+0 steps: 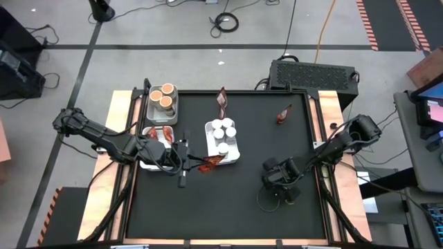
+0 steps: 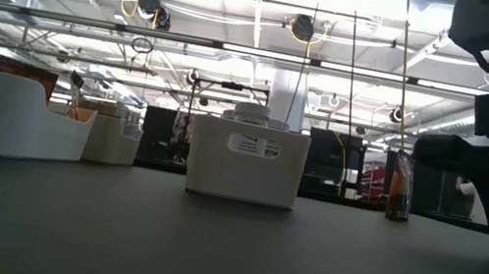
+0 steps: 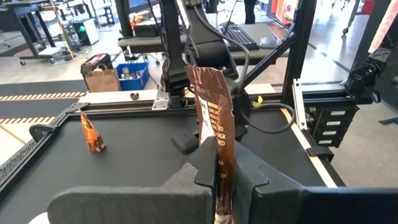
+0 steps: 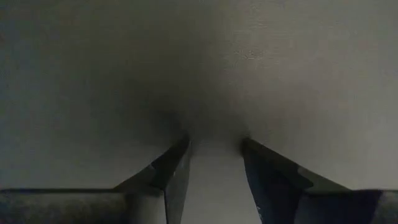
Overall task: Sort spices by type
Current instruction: Put the orange seasoning pack into the left white bin
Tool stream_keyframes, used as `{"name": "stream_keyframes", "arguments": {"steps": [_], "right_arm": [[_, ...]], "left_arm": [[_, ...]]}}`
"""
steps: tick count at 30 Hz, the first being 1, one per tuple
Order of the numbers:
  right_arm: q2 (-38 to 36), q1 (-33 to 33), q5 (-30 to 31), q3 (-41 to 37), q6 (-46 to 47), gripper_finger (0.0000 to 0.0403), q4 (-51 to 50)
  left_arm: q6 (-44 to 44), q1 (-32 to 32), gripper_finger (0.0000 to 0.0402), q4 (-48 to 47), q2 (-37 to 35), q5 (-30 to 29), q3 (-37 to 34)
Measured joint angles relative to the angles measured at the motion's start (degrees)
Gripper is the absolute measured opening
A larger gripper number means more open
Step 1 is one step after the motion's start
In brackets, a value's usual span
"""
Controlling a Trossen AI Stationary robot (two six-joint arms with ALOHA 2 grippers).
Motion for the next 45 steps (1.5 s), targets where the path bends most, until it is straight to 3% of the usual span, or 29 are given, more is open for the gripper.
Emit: {"name": "stream_keyframes", "arguments": {"steps": [9, 15, 20, 30, 45], "right_arm": [[-1.50, -0.05, 0.21, 12.60, -1.02, 0.0150, 0.78], [-4.16, 0.03, 0.10, 18.22, -6.44, 0.0150, 2.60], [-4.18, 1.24, 5.42, 18.79, -15.73, 0.0150, 5.58], [-4.28, 1.26, 7.47, 18.84, -25.48, 0.0150, 16.49], [-4.30, 1.21, 12.00, 18.88, -31.80, 0.0150, 21.83]], "left_arm": [[0.00, 0.00, 0.0019, 0.74, 0.00, -0.01, 0.00], [-0.94, 0.00, 0.0019, 0.63, 0.00, 0.70, 0.00], [-1.56, 0.00, 0.0019, -0.05, 0.04, 1.08, 0.00], [-2.95, -0.59, 0.0019, -0.48, 2.15, 2.51, 0.00], [-5.52, -4.56, 0.0019, -3.98, 3.80, 3.04, 0.00]]}}
